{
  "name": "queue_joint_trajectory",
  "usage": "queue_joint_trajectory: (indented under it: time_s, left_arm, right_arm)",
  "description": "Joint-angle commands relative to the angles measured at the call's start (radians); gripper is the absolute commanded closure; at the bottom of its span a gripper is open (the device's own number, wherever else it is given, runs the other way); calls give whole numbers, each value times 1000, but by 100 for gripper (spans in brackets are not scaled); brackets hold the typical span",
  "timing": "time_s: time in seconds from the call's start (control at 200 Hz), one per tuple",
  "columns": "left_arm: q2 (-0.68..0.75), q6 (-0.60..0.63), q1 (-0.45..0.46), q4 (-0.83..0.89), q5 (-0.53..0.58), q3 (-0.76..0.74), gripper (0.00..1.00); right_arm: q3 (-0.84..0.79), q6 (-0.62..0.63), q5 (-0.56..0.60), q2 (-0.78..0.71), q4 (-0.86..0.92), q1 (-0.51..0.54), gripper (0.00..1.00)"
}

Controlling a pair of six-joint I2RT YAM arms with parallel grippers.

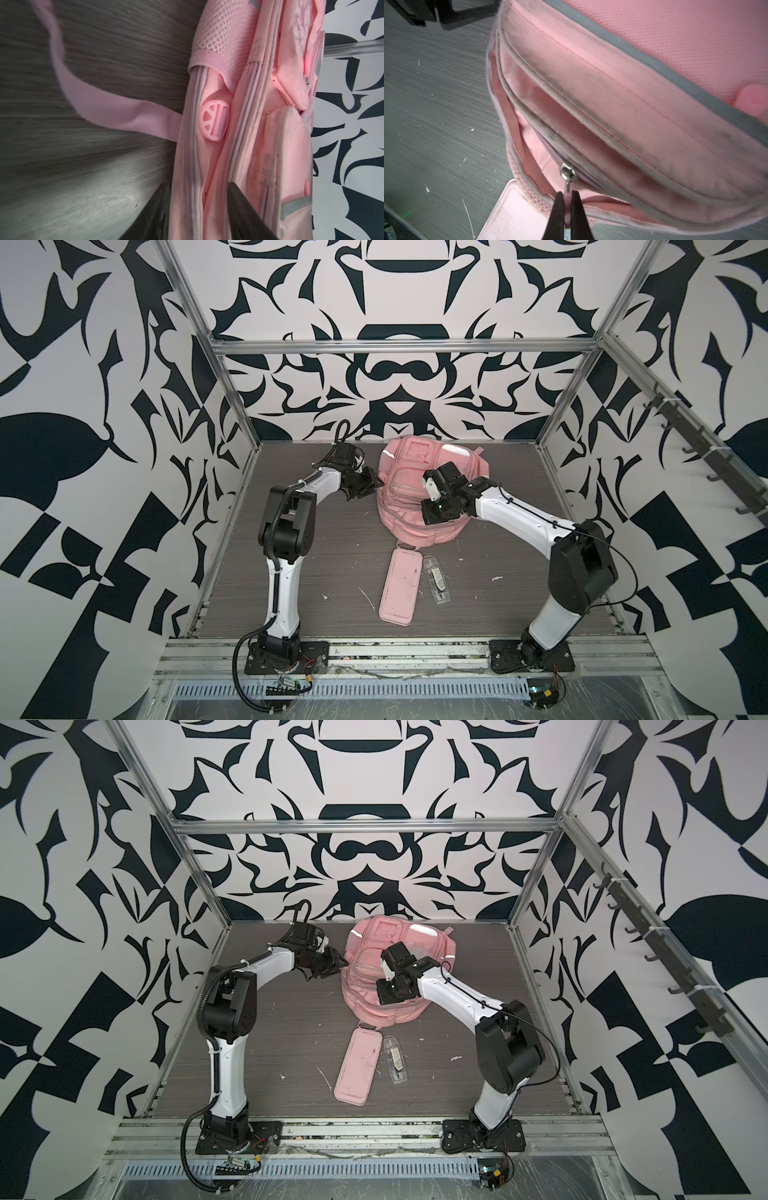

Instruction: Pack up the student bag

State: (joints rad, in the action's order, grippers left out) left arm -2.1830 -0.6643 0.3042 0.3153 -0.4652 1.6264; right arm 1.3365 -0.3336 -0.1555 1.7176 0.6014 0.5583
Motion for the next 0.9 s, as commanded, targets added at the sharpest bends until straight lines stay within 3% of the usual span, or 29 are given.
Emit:
queue_joint_trajectory:
  time_s: [0.0,0.22,0.495,0.895]
  left_arm:
    - [-37,-13,6,27,-7,20,55]
    - [-18,-31,6,-5,-3,-43,64]
    - [38,-34,1,-51,-14,-153,98]
    - [299,-198,-22,-286,58,-530,100]
  right_arm:
    - [7,1,6,-53,-34,-2,100]
    - [15,4,3,-44,-33,-2,100]
    - [28,7,-9,-32,-33,-2,100]
    - [96,13,-58,46,-30,37,100]
